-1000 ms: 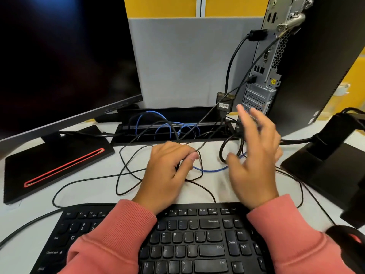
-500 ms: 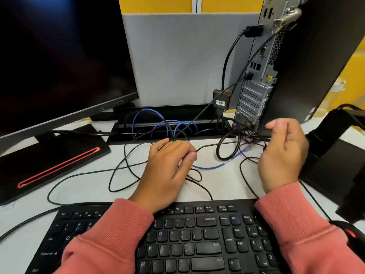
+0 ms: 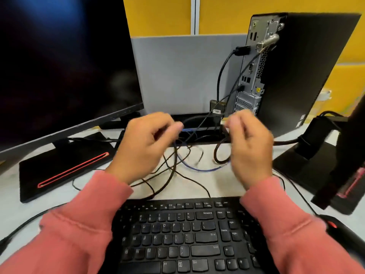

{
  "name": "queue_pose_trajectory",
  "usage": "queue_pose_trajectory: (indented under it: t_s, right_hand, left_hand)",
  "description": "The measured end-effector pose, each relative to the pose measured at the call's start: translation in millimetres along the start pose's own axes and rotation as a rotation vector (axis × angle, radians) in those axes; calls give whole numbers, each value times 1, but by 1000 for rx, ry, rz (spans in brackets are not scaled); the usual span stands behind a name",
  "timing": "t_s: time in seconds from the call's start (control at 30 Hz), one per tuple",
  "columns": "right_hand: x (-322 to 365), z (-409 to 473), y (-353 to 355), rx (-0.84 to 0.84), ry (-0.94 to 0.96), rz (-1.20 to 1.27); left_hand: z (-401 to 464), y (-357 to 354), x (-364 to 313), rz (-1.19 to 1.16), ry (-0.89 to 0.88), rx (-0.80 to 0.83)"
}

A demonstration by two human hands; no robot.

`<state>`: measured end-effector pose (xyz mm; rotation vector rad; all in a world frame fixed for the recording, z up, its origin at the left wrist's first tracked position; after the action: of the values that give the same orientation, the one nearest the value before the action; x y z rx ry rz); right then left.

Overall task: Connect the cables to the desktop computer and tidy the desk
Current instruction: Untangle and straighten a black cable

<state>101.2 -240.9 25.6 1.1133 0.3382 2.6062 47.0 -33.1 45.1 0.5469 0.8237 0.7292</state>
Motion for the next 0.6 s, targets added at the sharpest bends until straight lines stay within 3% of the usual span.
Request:
queue_pose_trajectory:
  t_s: [0.1,0.23,0.37,0.6]
  right_hand:
    - [-1,26,39,-231,-187,77]
    - [47,38,15,-3,-25,58]
    - [96,43,2,221,112,172]
    - [145,78,53,148,179,404]
  left_hand:
    - [8,33,23,-110,123,-50]
    - [18,14,5,-352,138,116]
    - [30,-8,-31,-317,117,293]
    - [25,-6,-17,-212,209,424]
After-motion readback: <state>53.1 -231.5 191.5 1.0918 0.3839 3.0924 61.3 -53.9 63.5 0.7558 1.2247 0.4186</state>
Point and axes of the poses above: each hand's wrist, its own z-axis towards the middle knuckle, its own y-axis out of the back of the hand, x = y × z, the point moved 7 cm from there along z, towards the middle knuckle, and after that the axes turned 9 degrees about x, right-handed, at the moved point
